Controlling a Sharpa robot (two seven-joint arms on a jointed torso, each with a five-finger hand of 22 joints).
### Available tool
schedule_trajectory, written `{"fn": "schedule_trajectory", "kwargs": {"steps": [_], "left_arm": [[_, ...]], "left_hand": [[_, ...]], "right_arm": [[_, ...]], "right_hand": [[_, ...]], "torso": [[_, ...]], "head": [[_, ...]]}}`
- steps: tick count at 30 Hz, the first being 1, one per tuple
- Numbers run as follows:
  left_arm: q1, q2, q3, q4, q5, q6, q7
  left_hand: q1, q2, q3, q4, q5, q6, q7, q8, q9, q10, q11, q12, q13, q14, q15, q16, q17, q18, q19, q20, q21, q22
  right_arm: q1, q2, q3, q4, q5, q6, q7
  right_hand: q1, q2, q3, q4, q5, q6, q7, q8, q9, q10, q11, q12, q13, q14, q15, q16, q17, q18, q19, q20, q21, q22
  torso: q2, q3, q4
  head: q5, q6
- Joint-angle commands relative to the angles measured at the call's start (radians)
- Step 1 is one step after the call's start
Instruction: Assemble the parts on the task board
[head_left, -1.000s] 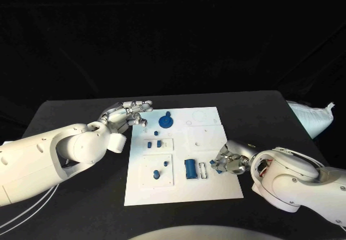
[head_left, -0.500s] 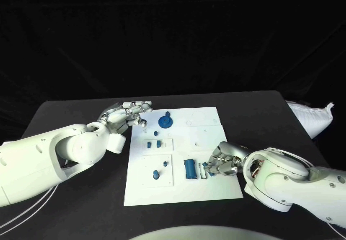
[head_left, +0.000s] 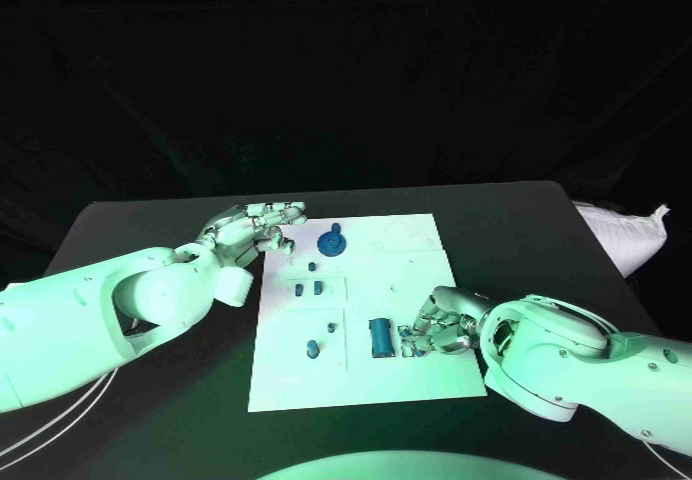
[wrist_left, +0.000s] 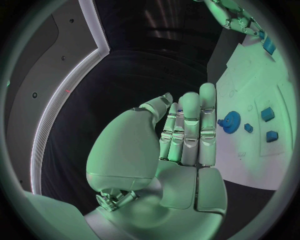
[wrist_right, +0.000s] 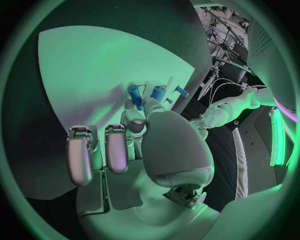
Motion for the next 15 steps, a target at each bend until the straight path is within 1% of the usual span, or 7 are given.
{"fn": "schedule_trajectory", "kwargs": {"steps": [1,6,8,10,15], "left_arm": [[0.0,0.001,0.001,0.003,-0.004,0.02,0.003],[0.0,0.001,0.001,0.006,-0.004,0.022,0.002],[0.0,0.001,0.001,0.007,-0.004,0.023,0.002],[0.0,0.0,0.001,0.008,-0.004,0.023,0.001],[0.0,0.0,0.001,0.009,-0.004,0.024,0.0]], "left_hand": [[0.001,0.001,-0.005,0.001,-0.002,-0.007,0.0,0.007,-0.001,-0.01,0.0,0.006,0.0,-0.005,0.001,-0.006,-0.001,0.018,-0.008,0.0,-0.005,-0.001],[-0.001,0.002,-0.007,0.002,-0.003,-0.007,-0.001,0.008,-0.001,-0.01,0.0,0.008,0.0,-0.006,0.001,-0.006,-0.002,0.018,-0.008,0.0,-0.005,-0.001],[-0.001,0.002,-0.007,0.002,-0.003,-0.007,-0.001,0.008,-0.001,-0.01,0.0,0.008,0.0,-0.006,0.001,-0.006,-0.002,0.018,-0.008,0.0,-0.005,-0.001],[-0.001,0.002,-0.007,0.002,-0.003,-0.007,-0.001,0.008,-0.001,-0.01,0.0,0.008,0.0,-0.006,0.001,-0.006,-0.002,0.018,-0.008,0.0,-0.005,-0.001],[-0.001,0.002,-0.007,0.002,-0.003,-0.007,-0.001,0.008,-0.001,-0.01,0.0,0.008,0.0,-0.006,0.001,-0.006,-0.002,0.018,-0.008,0.0,-0.005,-0.001]], "right_arm": [[-0.001,0.005,0.0,-0.003,0.002,0.046,-0.003],[-0.001,0.006,0.0,-0.008,-0.004,0.049,-0.004],[-0.001,0.006,0.0,-0.01,-0.008,0.05,-0.006],[-0.001,0.007,0.0,-0.011,-0.014,0.052,-0.008],[0.0,0.01,0.0,-0.014,-0.026,0.057,-0.012]], "right_hand": [[-0.015,0.003,-0.006,0.001,0.004,0.008,0.0,-0.002,0.002,0.004,-0.001,-0.01,-0.006,0.064,0.0,-0.001,0.017,-0.014,0.039,0.002,0.003,0.192],[-0.052,0.015,-0.021,0.002,0.005,0.013,-0.002,-0.001,0.006,0.007,-0.003,-0.024,-0.015,0.064,-0.002,-0.001,0.017,-0.014,0.039,0.0,0.003,0.192],[-0.077,0.019,-0.035,0.002,0.018,0.018,-0.004,0.0,0.009,0.005,-0.004,-0.043,-0.029,0.063,-0.003,-0.002,0.015,-0.014,0.039,-0.001,0.002,0.192],[-0.092,0.023,-0.045,0.002,0.028,0.028,-0.007,0.005,0.014,0.011,-0.007,-0.027,-0.018,0.063,-0.005,-0.004,0.012,-0.013,0.038,-0.002,0.002,0.191],[-0.113,0.037,-0.059,0.003,0.031,0.041,-0.013,0.012,0.022,0.023,-0.011,0.0,0.001,0.064,-0.008,-0.001,0.018,-0.015,0.042,-0.005,0.005,0.195]], "torso": [[0.0,-0.0002,0.0003],[0.0,-0.0002,0.0001],[0.0,-0.0006,0.0008],[0.001,-0.0005,0.0008],[0.0,-0.0001,0.0006]], "head": [[0.001,-0.001],[0.0,-0.001],[-0.001,-0.001],[-0.001,-0.001],[-0.001,-0.002]]}}
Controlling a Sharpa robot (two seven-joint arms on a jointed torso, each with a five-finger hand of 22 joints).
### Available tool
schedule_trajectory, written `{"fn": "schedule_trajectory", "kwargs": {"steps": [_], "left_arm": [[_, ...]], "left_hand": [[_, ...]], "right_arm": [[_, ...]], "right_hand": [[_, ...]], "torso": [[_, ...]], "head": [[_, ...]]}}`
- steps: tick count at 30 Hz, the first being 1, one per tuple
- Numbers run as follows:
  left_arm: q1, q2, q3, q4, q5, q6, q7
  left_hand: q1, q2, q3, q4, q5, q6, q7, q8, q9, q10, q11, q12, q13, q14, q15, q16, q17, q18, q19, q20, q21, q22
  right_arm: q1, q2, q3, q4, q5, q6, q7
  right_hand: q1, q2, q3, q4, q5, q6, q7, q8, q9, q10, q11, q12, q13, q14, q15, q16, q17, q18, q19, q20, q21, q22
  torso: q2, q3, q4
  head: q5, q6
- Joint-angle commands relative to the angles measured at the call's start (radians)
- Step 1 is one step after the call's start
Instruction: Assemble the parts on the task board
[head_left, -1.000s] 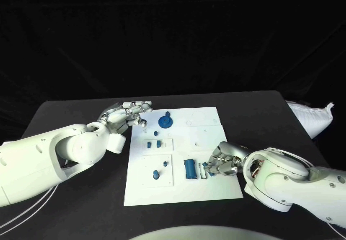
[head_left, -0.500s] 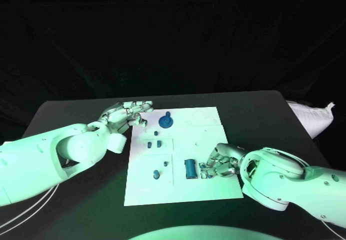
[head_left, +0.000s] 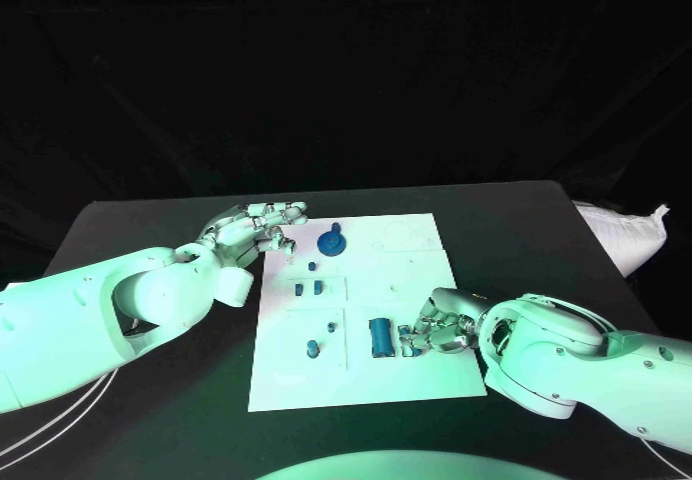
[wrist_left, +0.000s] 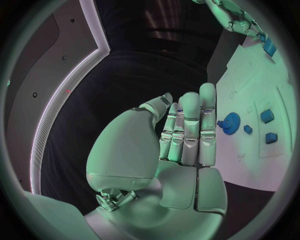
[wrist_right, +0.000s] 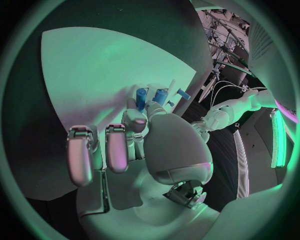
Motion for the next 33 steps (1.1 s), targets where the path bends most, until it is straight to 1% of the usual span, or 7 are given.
{"fn": "schedule_trajectory", "kwargs": {"steps": [1,13,17,21,26,30,33], "left_arm": [[0.0,0.001,0.001,0.003,-0.003,0.021,0.002],[0.0,0.0,0.001,0.003,-0.003,0.021,0.001],[0.0,0.0,0.001,0.002,-0.003,0.02,0.001],[0.0,0.0,0.001,0.002,-0.003,0.02,0.001],[0.0,0.0,0.001,0.001,-0.003,0.021,0.0],[0.0,0.0,0.001,0.001,-0.003,0.021,-0.001],[0.0,0.0,0.001,0.001,-0.003,0.021,-0.001]], "left_hand": [[-0.001,0.002,-0.004,0.0,-0.003,-0.007,-0.001,0.004,-0.001,-0.007,-0.003,0.002,0.0,-0.006,0.001,-0.006,-0.001,0.018,-0.008,0.0,-0.006,-0.001],[-0.001,0.002,-0.004,0.0,-0.003,-0.007,-0.001,0.004,-0.001,-0.007,-0.003,0.002,0.0,-0.006,0.001,-0.006,-0.001,0.018,-0.008,0.0,-0.006,-0.001],[-0.001,0.002,-0.004,0.0,-0.003,-0.007,-0.001,0.004,-0.001,-0.007,-0.003,0.002,0.0,-0.006,0.001,-0.006,-0.001,0.018,-0.008,0.0,-0.006,-0.001],[-0.001,0.002,-0.004,0.0,-0.003,-0.007,-0.001,0.004,-0.001,-0.007,-0.003,0.002,0.0,-0.006,0.001,-0.006,-0.001,0.018,-0.008,0.0,-0.006,-0.001],[-0.001,0.002,-0.004,0.0,-0.003,-0.007,-0.001,0.004,-0.001,-0.007,-0.003,0.002,0.0,-0.006,0.001,-0.006,-0.001,0.018,-0.008,0.0,-0.006,-0.001],[-0.001,0.002,-0.004,0.0,-0.003,-0.007,-0.001,0.004,-0.001,-0.007,-0.003,0.002,0.0,-0.006,0.001,-0.006,-0.001,0.018,-0.008,0.0,-0.006,-0.001],[-0.001,0.002,-0.004,0.0,-0.003,-0.007,-0.001,0.004,-0.001,-0.007,-0.003,0.002,0.0,-0.006,0.001,-0.006,-0.001,0.018,-0.008,0.0,-0.006,-0.001]], "right_arm": [[-0.001,0.003,0.0,-0.001,-0.025,0.027,-0.009],[-0.001,0.012,-0.001,-0.002,-0.038,0.032,-0.001],[-0.001,0.011,-0.001,-0.001,-0.044,0.033,0.004],[-0.001,0.011,-0.001,0.0,-0.05,0.033,0.009],[-0.001,0.008,-0.001,0.001,-0.059,0.031,0.014],[-0.001,0.002,-0.001,0.001,-0.067,0.031,0.016],[-0.001,-0.007,-0.001,0.003,-0.073,0.031,0.02]], "right_hand": [[-0.012,0.005,-0.011,0.0,0.005,0.013,-0.003,0.005,0.004,0.015,-0.001,0.016,0.009,0.061,-0.006,0.0,0.021,-0.015,0.043,-0.005,0.006,0.196],[-0.035,0.025,-0.03,0.001,0.001,0.031,-0.011,0.014,0.015,0.036,-0.009,0.062,0.042,0.064,-0.012,0.01,0.038,-0.017,0.048,-0.011,0.011,0.202],[-0.069,0.034,-0.053,0.002,-0.004,0.04,-0.016,0.018,0.021,0.047,-0.012,0.083,0.059,0.067,-0.015,0.016,0.049,-0.018,0.052,-0.014,0.016,0.207],[-0.107,0.042,-0.083,0.002,-0.035,0.047,-0.02,0.022,0.027,0.055,-0.016,0.096,0.072,0.068,-0.018,0.02,0.056,-0.019,0.054,-0.017,0.018,0.209],[-0.147,0.049,-0.126,0.001,-0.103,0.049,-0.022,0.026,0.034,0.06,-0.018,0.101,0.081,0.068,-0.02,0.022,0.06,-0.019,0.055,-0.02,0.018,0.211],[-0.148,0.048,-0.143,0.0,-0.13,0.048,-0.022,0.026,0.038,0.06,-0.018,0.098,0.082,0.068,-0.02,0.021,0.059,-0.019,0.054,-0.02,0.018,0.21],[-0.127,0.042,-0.154,-0.004,-0.152,0.047,-0.022,0.027,0.041,0.061,-0.018,0.096,0.084,0.068,-0.02,0.021,0.059,-0.019,0.054,-0.02,0.017,0.21]], "torso": [[0.0,0.0,0.0001],[0.0,-0.0003,0.0002],[0.0,-0.0002,0.0],[-0.001,-0.0002,-0.0006],[-0.001,0.0,-0.0005],[-0.001,0.0005,-0.0003],[-0.001,0.0004,-0.0004]], "head": [[0.0,-0.001],[0.0,-0.003],[0.001,-0.004],[0.001,-0.005],[0.0,-0.004],[-0.001,-0.003],[-0.002,-0.003]]}}
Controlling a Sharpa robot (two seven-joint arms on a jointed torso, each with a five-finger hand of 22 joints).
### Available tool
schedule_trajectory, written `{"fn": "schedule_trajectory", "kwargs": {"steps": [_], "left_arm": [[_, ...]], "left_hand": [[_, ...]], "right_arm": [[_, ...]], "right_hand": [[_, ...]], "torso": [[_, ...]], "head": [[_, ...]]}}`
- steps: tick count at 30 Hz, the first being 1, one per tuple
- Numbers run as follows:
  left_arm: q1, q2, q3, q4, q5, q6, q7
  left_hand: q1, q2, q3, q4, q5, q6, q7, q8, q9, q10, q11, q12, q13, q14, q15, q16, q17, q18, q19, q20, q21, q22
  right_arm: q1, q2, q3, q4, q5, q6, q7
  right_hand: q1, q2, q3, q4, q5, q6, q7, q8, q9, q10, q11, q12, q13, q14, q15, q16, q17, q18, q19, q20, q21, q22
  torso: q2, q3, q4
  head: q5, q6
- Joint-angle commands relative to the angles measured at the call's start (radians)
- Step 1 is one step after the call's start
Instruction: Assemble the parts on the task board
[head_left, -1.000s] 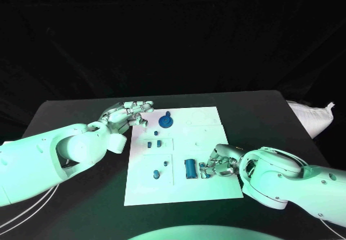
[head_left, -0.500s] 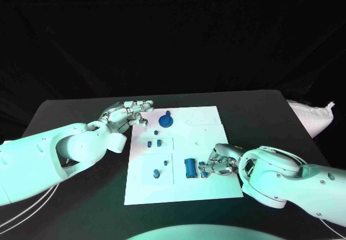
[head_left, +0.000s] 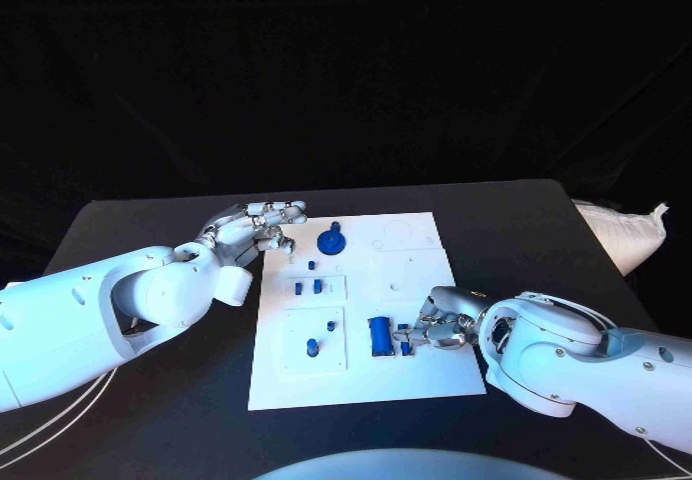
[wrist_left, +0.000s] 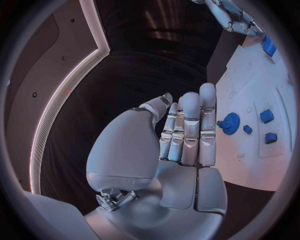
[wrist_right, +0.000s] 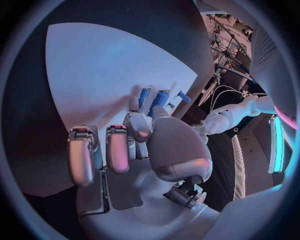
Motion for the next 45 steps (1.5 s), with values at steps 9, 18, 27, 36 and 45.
{"fn": "schedule_trajectory", "kwargs": {"steps": [9,18,27,36,45], "left_arm": [[0.0,0.002,0.0,-0.009,-0.003,0.017,0.007],[-0.017,0.021,0.0,-0.049,0.006,-0.028,0.022],[-0.045,0.076,0.001,-0.131,0.04,-0.094,0.089],[-0.059,0.153,0.002,-0.25,0.065,-0.179,0.165],[-0.074,0.209,0.003,-0.319,0.07,-0.188,0.207]], "left_hand": [[-0.001,0.003,-0.006,0.0,-0.002,-0.007,-0.001,0.004,-0.001,-0.008,-0.004,0.004,0.0,-0.007,0.001,-0.006,-0.004,0.019,-0.009,0.001,-0.008,-0.003],[-0.001,-0.004,-0.017,-0.001,-0.002,-0.014,0.012,0.008,-0.002,-0.055,0.018,-0.003,-0.013,-0.205,0.031,-0.145,-0.075,0.009,-0.171,0.019,-0.119,-0.052],[0.007,0.008,-0.007,0.008,0.0,-0.019,0.005,0.016,-0.002,-0.065,0.033,-0.02,-0.024,-0.275,0.089,-0.538,-0.282,0.009,-0.429,0.091,-0.384,-0.241],[0.008,0.003,-0.001,0.012,0.0,-0.011,0.008,-0.006,-0.003,-0.057,0.044,-0.085,-0.025,-0.262,0.118,-0.769,-0.378,0.023,-0.448,0.137,-0.495,-0.385],[-0.012,-0.01,-0.037,0.022,-0.001,-0.017,0.013,-0.032,-0.004,-0.061,0.053,-0.118,-0.025,-0.253,0.131,-0.845,-0.406,0.024,-0.472,0.151,-0.545,-0.456]], "right_arm": [[0.001,-0.034,0.0,0.006,0.058,-0.137,0.129],[0.039,-0.053,0.0,-0.05,0.543,-0.35,0.554],[0.082,0.018,0.0,-0.238,0.963,-0.286,0.87],[0.1,0.176,0.013,-0.5,1.145,-0.191,1.012],[0.099,0.277,0.021,-0.662,1.181,-0.152,1.067]], "right_hand": [[0.137,-0.023,-0.023,-0.019,0.017,-0.088,0.037,-0.051,-0.014,-0.054,0.029,-0.182,-0.096,0.054,0.015,-0.035,-0.003,-0.007,0.019,0.008,-0.035,0.173],[0.434,-0.013,0.045,-0.122,-0.04,-0.197,0.097,-0.113,-0.069,-0.27,0.08,-0.693,-0.449,-0.17,0.053,-0.582,-0.666,0.121,-0.381,0.041,-0.522,-0.271],[0.548,-0.039,0.149,-0.112,-0.094,-0.18,0.135,-0.113,-0.148,-0.296,0.147,-0.961,-0.884,-0.37,0.156,-1.162,-0.991,0.133,-0.615,0.131,-1.018,-0.636],[0.528,-0.078,0.25,-0.123,-0.084,-0.242,0.154,-0.112,-0.236,-0.371,0.182,-0.96,-1.131,-0.36,0.19,-1.352,-1.159,0.144,-0.543,0.173,-1.217,-0.831],[0.492,-0.102,0.307,-0.17,-0.089,-0.231,0.154,-0.111,-0.273,-0.358,0.183,-0.959,-1.173,-0.329,0.193,-1.388,-1.222,0.145,-0.49,0.173,-1.307,-0.933]], "torso": [[-0.004,0.0008,-0.0007],[-0.029,-0.0031,0.0027],[-0.083,-0.0139,0.0],[-0.114,-0.0144,-0.0005],[-0.126,-0.0123,0.0052]], "head": [[0.001,0.009],[-0.001,0.026],[-0.001,0.08],[-0.001,0.135],[0.013,0.191]]}}
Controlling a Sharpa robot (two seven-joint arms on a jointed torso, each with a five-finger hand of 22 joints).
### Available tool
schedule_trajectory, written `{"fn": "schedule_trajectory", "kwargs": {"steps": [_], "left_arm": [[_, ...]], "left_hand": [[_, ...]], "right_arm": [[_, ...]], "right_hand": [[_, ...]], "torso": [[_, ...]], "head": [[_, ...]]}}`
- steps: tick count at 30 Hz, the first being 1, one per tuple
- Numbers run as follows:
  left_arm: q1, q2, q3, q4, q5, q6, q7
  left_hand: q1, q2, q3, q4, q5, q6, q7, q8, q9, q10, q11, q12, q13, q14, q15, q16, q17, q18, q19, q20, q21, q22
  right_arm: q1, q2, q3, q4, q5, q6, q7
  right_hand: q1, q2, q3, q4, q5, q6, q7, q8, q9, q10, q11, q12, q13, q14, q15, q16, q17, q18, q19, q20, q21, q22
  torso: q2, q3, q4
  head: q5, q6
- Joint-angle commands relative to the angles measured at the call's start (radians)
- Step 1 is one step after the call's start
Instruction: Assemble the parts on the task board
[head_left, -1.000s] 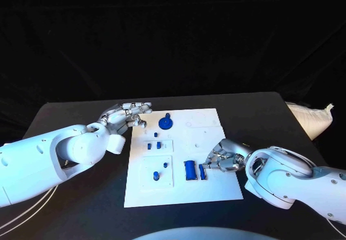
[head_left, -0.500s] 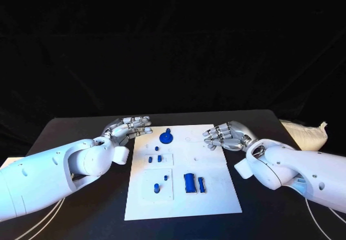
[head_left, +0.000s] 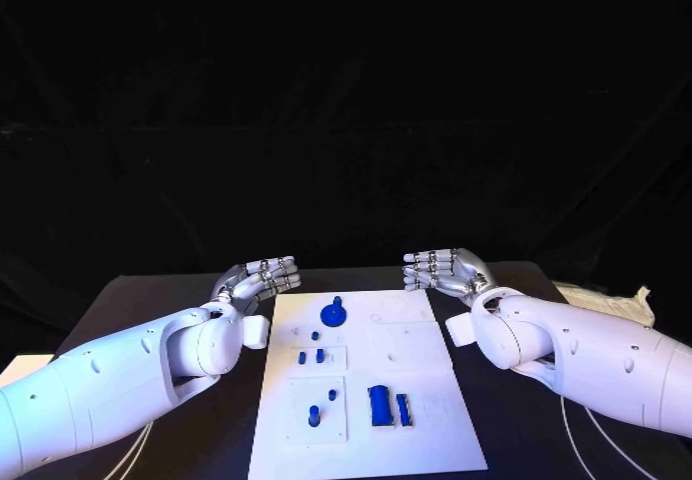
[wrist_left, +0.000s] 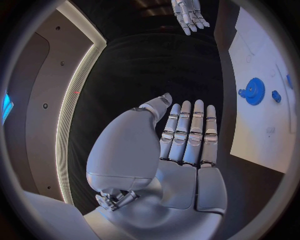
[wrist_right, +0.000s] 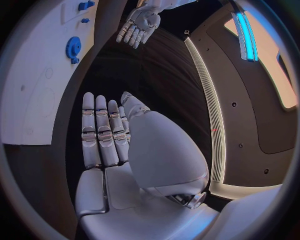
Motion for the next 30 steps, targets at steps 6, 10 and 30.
{"fn": "schedule_trajectory", "kwargs": {"steps": [6,10,30], "left_arm": [[-0.002,-0.006,0.002,0.023,-0.014,-0.036,0.009],[-0.007,-0.02,0.005,0.072,-0.044,-0.111,0.027],[-0.028,-0.08,0.019,0.287,-0.176,-0.443,0.107]], "left_hand": [[-0.571,0.11,-0.167,-0.036,-0.111,-0.417,-0.079,-0.076,-0.067,-0.449,-0.061,-0.071,-0.062,-0.41,-0.056,-0.078,-0.073,-0.066,-0.305,-0.109,-0.082,-0.201],[-0.707,0.11,-0.205,-0.036,-0.111,-0.519,-0.099,-0.076,-0.067,-0.558,-0.077,-0.071,-0.062,-0.51,-0.071,-0.094,-0.073,-0.082,-0.378,-0.137,-0.082,-0.248],[-1.077,0.11,-0.308,-0.036,-0.111,-0.793,-0.194,-0.076,-0.067,-0.854,-0.155,-0.071,-0.062,-0.782,-0.143,-0.177,-0.073,-0.18,-0.576,-0.268,-0.082,-0.375]], "right_arm": [[0.002,-0.001,-0.005,0.025,0.028,-0.036,0.017],[0.007,-0.002,-0.017,0.076,0.086,-0.111,0.052],[0.021,-0.006,-0.053,0.246,0.278,-0.358,0.169]], "right_hand": [[-0.665,0.051,-0.066,-0.125,-0.078,-0.401,-0.079,-0.063,-0.106,-0.449,-0.06,-0.063,-0.061,-0.466,-0.109,-0.068,-0.093,-0.057,-0.397,-0.086,-0.095,-0.166],[-0.822,0.051,-0.086,-0.125,-0.096,-0.498,-0.098,-0.063,-0.106,-0.558,-0.075,-0.063,-0.061,-0.579,-0.109,-0.068,-0.093,-0.069,-0.495,-0.107,-0.116,-0.204],[-1.253,0.051,-0.177,-0.125,-0.184,-0.765,-0.191,-0.063,-0.106,-0.858,-0.147,-0.063,-0.061,-0.89,-0.109,-0.068,-0.093,-0.17,-0.762,-0.206,-0.219,-0.307]], "torso": [[-0.011,0.0046,0.0022],[-0.025,0.0101,0.0049],[-0.027,0.0109,0.0053]], "head": [[0.018,0.01],[0.039,0.022],[0.043,0.024]]}}
